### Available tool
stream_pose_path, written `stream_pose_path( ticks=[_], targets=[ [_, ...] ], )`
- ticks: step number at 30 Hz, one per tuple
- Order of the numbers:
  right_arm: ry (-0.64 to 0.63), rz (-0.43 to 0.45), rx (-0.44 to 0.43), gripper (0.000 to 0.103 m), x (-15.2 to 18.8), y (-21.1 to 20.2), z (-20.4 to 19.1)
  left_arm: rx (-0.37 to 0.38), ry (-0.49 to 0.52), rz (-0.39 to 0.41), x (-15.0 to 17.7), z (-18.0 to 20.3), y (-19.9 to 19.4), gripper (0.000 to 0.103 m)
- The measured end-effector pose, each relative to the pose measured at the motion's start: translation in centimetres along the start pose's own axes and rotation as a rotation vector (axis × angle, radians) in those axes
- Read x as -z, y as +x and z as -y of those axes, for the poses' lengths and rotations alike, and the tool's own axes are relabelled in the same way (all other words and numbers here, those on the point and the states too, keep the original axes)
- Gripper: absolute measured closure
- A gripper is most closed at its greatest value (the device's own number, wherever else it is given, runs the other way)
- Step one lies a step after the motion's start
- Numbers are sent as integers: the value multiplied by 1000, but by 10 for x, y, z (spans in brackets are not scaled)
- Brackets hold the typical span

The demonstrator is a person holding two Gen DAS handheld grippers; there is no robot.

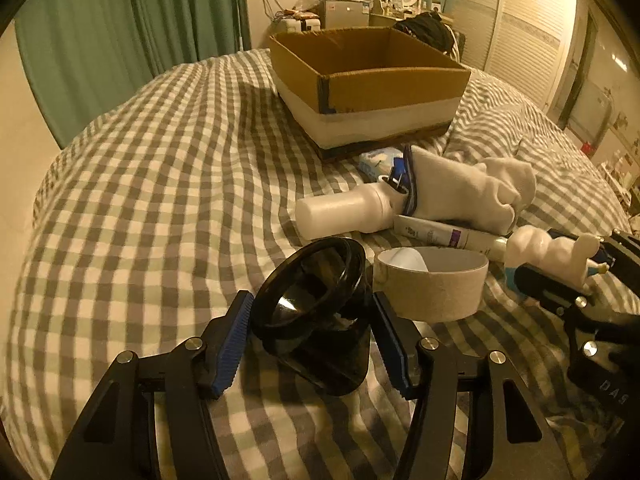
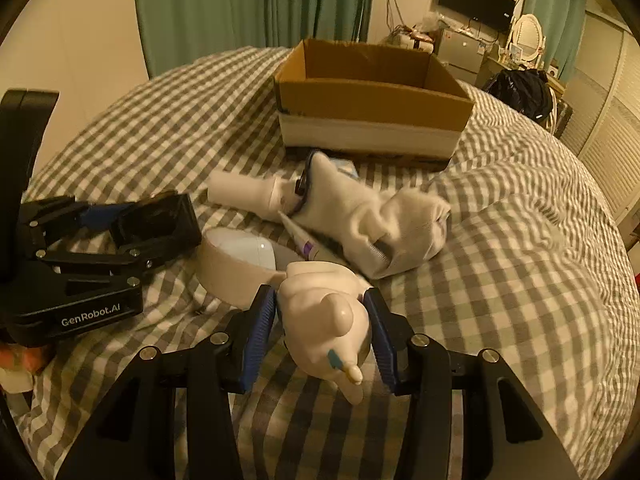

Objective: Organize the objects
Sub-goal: 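Grasp the black cup with the left gripper while the right gripper grasps the white toy figure, then carry the cup and toy over the box and open both grippers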

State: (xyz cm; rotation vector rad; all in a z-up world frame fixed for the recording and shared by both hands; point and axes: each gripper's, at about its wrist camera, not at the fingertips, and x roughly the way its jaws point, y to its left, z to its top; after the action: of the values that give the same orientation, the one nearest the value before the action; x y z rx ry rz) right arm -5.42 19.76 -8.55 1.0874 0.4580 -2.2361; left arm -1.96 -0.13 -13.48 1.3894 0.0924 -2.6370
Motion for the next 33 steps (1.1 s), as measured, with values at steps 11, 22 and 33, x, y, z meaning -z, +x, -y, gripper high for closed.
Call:
stream_pose_path(
  ticks=[11,22,33],
  targets=[
    [-10,119,-9,58,-21,-48,-2,23,0,99,-18,0,-60,44],
    [-32,281,23,58,-85,-89,12,34,-16,257,-101,-11,-100,45],
    [-4,375,17,58,-195,-69,56,25,-35,339,-209,-19,-74,45]
  ],
)
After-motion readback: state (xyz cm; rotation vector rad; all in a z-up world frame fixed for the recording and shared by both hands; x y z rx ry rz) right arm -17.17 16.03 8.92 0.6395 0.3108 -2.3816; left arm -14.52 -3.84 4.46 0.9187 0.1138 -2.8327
